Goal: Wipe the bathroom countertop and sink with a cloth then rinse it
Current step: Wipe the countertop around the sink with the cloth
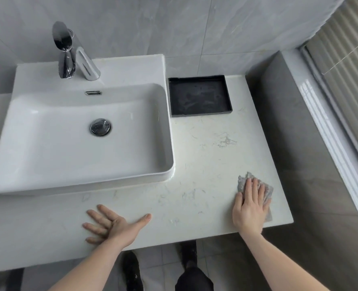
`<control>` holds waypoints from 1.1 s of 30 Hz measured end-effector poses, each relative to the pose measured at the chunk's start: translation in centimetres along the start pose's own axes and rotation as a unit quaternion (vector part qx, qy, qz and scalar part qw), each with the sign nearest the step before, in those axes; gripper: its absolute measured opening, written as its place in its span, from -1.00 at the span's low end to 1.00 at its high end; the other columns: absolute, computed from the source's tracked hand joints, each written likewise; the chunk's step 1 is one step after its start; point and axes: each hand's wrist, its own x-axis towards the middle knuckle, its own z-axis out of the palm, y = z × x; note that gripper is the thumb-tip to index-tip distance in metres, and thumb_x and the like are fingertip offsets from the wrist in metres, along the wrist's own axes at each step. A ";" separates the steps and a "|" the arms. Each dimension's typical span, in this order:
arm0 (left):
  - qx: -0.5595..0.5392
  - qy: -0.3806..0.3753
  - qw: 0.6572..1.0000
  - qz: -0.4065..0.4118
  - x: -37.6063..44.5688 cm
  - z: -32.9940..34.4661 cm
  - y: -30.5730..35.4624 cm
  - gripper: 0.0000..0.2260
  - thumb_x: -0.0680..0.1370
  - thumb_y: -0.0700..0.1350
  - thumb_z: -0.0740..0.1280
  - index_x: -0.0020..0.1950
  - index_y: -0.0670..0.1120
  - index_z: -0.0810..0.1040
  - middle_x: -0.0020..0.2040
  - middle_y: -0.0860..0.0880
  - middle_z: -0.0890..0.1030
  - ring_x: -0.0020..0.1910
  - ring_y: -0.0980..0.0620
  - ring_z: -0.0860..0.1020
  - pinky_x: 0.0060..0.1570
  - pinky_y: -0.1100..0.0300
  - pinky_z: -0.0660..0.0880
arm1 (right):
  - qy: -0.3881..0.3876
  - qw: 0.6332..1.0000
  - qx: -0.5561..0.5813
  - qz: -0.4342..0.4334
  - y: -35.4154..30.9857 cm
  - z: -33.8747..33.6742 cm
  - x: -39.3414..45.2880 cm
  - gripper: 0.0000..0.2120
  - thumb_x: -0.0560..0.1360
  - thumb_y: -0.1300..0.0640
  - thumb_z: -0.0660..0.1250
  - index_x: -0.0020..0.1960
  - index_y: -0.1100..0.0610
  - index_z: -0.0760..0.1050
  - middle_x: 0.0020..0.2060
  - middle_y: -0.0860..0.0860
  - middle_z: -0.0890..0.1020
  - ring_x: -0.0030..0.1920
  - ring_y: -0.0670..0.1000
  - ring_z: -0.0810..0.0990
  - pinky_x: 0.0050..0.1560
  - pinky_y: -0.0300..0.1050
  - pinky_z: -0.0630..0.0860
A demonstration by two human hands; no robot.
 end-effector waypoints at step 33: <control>0.206 0.142 0.945 0.210 9.9 -13.6 -19.4 0.06 0.42 0.35 0.39 0.66 0.06 -0.21 0.64 -0.10 -0.32 0.62 -0.20 -0.23 0.58 -0.04 -0.08 | 0.045 0.967 0.250 -0.031 -11.2 0.9 -10.8 -0.58 0.74 0.17 0.06 0.55 -0.07 0.38 0.57 -0.14 0.37 0.62 -0.03 0.22 0.59 0.01 0.25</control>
